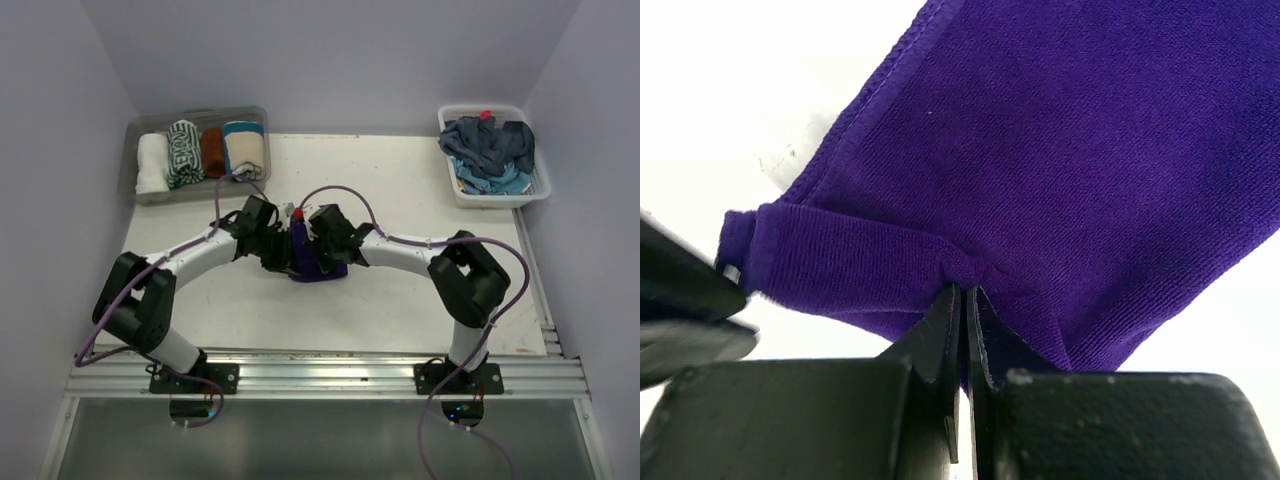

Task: Roll the towels
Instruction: Roll the towel

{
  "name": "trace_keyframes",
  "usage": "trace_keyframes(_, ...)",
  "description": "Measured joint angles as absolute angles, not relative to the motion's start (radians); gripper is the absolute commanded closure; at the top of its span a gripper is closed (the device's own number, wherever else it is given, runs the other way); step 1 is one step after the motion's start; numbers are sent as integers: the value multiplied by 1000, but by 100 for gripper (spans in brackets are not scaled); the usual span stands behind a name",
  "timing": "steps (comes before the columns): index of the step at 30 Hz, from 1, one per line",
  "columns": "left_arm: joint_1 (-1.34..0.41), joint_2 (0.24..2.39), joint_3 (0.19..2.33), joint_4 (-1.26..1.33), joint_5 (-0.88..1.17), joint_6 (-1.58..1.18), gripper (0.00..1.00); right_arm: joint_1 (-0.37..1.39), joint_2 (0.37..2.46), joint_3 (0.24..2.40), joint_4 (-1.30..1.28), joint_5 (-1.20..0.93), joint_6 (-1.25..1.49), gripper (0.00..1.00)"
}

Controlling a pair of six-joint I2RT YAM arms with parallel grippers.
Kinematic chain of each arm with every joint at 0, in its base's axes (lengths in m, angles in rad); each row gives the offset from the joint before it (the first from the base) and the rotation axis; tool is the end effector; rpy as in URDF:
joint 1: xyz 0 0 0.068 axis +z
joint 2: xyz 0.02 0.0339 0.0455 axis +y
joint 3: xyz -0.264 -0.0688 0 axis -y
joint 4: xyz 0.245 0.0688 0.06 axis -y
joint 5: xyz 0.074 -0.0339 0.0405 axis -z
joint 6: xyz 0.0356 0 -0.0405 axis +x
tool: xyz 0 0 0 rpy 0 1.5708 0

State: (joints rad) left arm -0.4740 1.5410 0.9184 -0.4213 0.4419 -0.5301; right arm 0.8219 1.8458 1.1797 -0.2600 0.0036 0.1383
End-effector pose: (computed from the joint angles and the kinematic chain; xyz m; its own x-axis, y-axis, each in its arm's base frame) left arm 0.2596 -0.1503 0.1915 -0.9689 -0.0166 -0.2469 0.1322 0.8087 -0.5732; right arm 0.2638 0.2836 0.1758 -0.6398 -0.4858 -0.5956 -0.6490 0.7566 0.0800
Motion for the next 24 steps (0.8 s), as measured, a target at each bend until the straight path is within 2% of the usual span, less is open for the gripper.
trace_keyframes(2,-474,1577,920,-401,439,-530,82,817,1846,1180,-258,3,146,100)
trace_keyframes(4,-474,1625,927,-384,429,-531,83,815,1846,1180,-258,1,156,94)
trace_keyframes(8,-474,1703,946,-374,411,-538,85,810,1842,1178,-255,1,179,62)
trace_keyframes(10,-474,1710,952,-374,411,-539,84,805,1822,1166,-255,9,184,54)
trace_keyframes(12,-474,1710,959,-374,405,-539,84,802,1782,1144,-257,15,184,51)
trace_keyframes(16,-474,1710,974,-374,386,-539,84,799,1669,1087,-266,38,195,51)
trace_keyframes(19,-474,1710,982,-374,376,-540,84,808,1586,1042,-266,71,208,61)
trace_keyframes(20,-474,1710,986,-375,371,-541,84,815,1567,1031,-266,83,213,68)
trace_keyframes(23,-474,1710,994,-375,358,-542,84,836,1551,1012,-263,91,224,78)
trace_keyframes(24,-474,1710,997,-376,356,-542,84,843,1554,1010,-264,91,225,79)
